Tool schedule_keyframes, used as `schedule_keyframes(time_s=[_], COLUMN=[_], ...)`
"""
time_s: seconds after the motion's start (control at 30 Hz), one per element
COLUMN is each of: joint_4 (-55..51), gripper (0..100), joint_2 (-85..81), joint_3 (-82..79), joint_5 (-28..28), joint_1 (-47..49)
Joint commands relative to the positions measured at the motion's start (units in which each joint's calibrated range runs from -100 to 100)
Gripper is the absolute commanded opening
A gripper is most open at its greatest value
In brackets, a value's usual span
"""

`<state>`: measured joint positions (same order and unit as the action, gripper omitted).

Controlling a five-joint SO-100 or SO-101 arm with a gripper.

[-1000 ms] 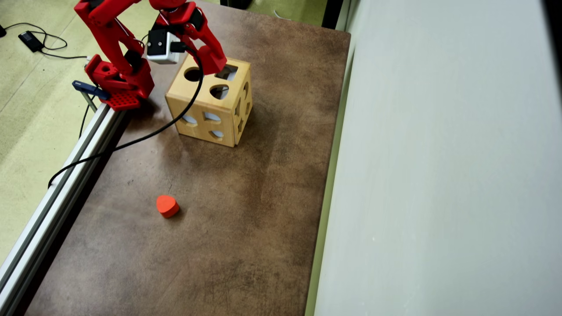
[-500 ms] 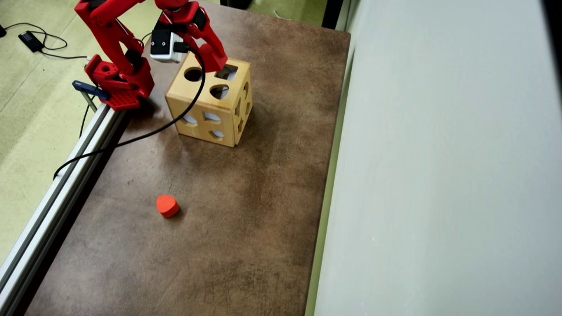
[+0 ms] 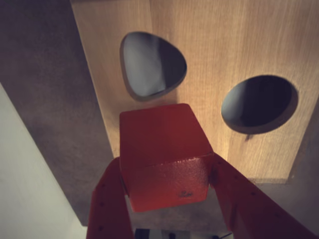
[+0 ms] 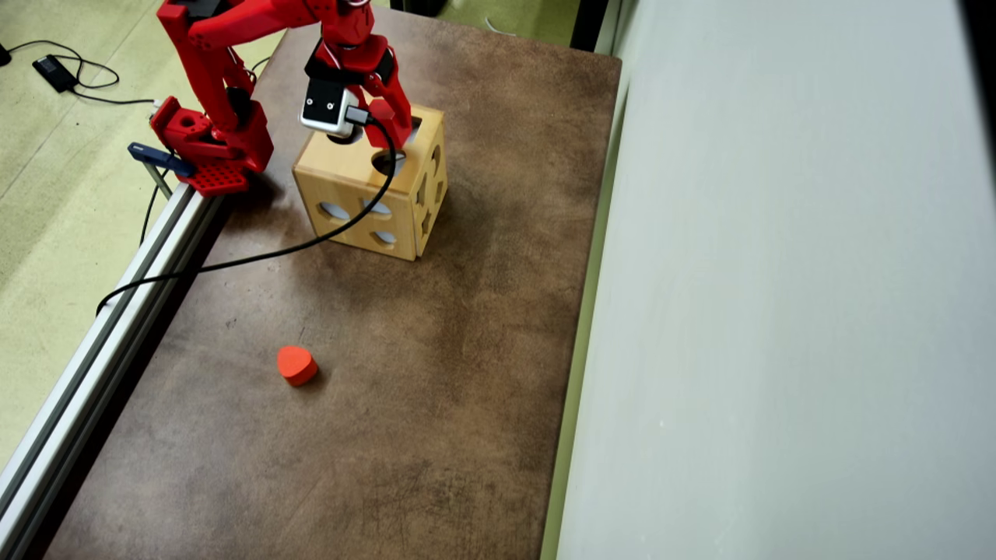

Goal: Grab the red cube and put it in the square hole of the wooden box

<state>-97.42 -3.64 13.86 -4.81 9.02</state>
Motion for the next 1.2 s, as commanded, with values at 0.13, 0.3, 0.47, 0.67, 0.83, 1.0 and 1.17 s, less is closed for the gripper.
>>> schedule_keyframes(time_s=[0.13, 0.3, 0.47, 0.67, 0.83, 1.0, 1.17], joint_4=[-0.09, -0.09, -0.09, -0.09, -0.09, -0.25, -0.25], gripper=[2, 2, 2, 2, 2, 2, 2], joint_2=[1.99, 2.16, 2.16, 2.16, 2.07, 1.90, 1.39], joint_3=[4.39, 4.30, 4.21, 3.58, 3.49, 3.40, 3.40], joint_5=[-1.81, -2.74, -3.76, -4.44, -4.44, -4.10, -3.91], joint_1=[1.61, 2.27, 4.87, 5.54, 4.95, 4.73, 4.65])
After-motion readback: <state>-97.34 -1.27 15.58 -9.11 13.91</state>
